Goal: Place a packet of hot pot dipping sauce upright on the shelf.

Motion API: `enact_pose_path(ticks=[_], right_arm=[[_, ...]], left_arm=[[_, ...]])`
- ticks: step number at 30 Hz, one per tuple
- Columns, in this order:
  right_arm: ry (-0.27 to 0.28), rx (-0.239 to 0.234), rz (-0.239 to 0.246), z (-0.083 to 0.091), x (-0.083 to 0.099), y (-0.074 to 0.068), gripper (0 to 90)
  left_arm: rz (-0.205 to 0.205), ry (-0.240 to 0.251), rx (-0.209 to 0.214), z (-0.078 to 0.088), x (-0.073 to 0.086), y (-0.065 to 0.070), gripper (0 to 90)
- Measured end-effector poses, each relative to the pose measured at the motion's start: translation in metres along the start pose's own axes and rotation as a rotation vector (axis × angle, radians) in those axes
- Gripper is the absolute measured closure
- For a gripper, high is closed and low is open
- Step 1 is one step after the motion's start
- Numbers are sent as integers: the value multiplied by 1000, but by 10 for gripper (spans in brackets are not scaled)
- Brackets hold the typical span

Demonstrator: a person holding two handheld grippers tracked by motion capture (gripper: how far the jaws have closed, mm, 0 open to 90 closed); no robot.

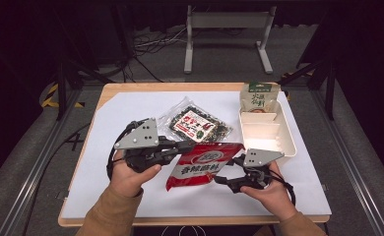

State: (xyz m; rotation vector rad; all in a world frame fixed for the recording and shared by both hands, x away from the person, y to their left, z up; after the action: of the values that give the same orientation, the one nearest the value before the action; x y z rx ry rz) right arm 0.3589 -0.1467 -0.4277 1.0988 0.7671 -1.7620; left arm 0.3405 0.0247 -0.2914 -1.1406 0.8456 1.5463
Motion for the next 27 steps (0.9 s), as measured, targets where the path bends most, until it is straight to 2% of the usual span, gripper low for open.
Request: enact_pose_path(ticks=[4, 9, 10, 12, 13, 14, 15, 19, 21, 27], right_arm=[[12, -8, 8, -5, 0, -1, 346], [51, -50, 21, -9, -4, 0, 348], [53, -59, 19, -9, -4, -1, 377], [35, -87, 28, -10, -2, -4, 500], [35, -87, 28, -10, -2, -4, 500], [14, -105, 39, -9, 0, -6, 605], [5, -117, 45, -9, 1, -8, 659], [-20, -153, 81, -7, 2, -13, 816], [-26, -166, 87, -5, 2, -15, 859], [-43, -174, 94, -1, 1, -18, 880]], left_arm=[[-9, 7, 10, -3, -2, 4, 900], [-7, 17, 25, -4, -2, 6, 900], [-9, 15, 26, -4, -1, 6, 900], [-10, 14, 18, -3, -1, 4, 900], [-10, 14, 18, -3, -1, 4, 900], [-8, 16, 21, -3, -1, 5, 900], [-3, 19, 19, -2, -1, 5, 900], [-1, 19, 11, -1, -1, 5, 900], [3, 22, 11, -1, -1, 4, 900], [13, 28, 9, 0, 0, 2, 900]])
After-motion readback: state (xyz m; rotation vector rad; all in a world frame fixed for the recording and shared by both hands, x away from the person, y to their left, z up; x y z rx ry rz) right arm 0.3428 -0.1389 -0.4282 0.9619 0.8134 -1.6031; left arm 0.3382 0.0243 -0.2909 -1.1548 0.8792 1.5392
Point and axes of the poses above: each handheld gripper's, and its own axes: z roughly backward along the jaws, x roughly out of its underside, y roughly to its right, the point moved 8 cm from there along -z, roughly forward along the jaws, and after that the axes turned 1 degree about z, right-handed, at the moved point
